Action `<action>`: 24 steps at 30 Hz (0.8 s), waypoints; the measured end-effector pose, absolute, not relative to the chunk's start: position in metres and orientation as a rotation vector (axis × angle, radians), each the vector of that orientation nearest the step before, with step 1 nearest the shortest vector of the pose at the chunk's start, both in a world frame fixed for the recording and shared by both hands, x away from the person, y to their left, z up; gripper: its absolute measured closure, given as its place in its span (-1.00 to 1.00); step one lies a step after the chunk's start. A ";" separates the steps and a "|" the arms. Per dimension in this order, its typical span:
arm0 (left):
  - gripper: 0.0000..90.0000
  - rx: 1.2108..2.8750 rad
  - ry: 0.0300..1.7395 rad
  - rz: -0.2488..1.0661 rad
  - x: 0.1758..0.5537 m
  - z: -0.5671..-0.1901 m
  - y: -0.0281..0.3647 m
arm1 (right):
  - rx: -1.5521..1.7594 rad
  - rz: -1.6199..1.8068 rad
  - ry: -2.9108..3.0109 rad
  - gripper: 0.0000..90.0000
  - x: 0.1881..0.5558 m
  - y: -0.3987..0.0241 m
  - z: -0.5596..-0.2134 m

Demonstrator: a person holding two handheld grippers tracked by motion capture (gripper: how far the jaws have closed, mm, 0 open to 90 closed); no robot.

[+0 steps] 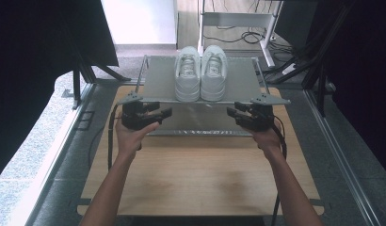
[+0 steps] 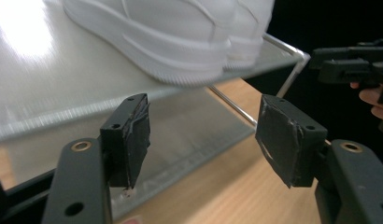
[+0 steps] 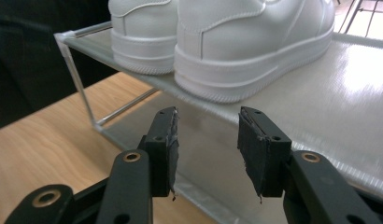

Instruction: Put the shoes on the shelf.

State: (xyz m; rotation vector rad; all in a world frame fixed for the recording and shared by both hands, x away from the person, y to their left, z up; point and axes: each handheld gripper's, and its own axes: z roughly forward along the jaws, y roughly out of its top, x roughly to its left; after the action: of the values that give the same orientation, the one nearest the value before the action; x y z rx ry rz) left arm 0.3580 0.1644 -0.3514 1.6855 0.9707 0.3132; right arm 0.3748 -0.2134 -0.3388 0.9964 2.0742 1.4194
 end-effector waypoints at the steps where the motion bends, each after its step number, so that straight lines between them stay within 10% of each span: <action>1: -0.26 1.698 0.959 0.320 0.353 -0.354 0.164 | 1.005 1.441 2.070 0.29 0.369 -0.217 -0.346; 24: -0.25 1.780 0.975 0.243 0.301 -0.414 0.181 | 1.096 1.504 2.074 0.15 0.325 -0.269 -0.421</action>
State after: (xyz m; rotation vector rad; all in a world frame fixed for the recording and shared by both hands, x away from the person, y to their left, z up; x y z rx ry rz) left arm 0.3007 0.1809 -0.4140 1.7805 0.9751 0.2426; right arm 0.3250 -0.2690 -0.4212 1.0961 2.0743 1.5040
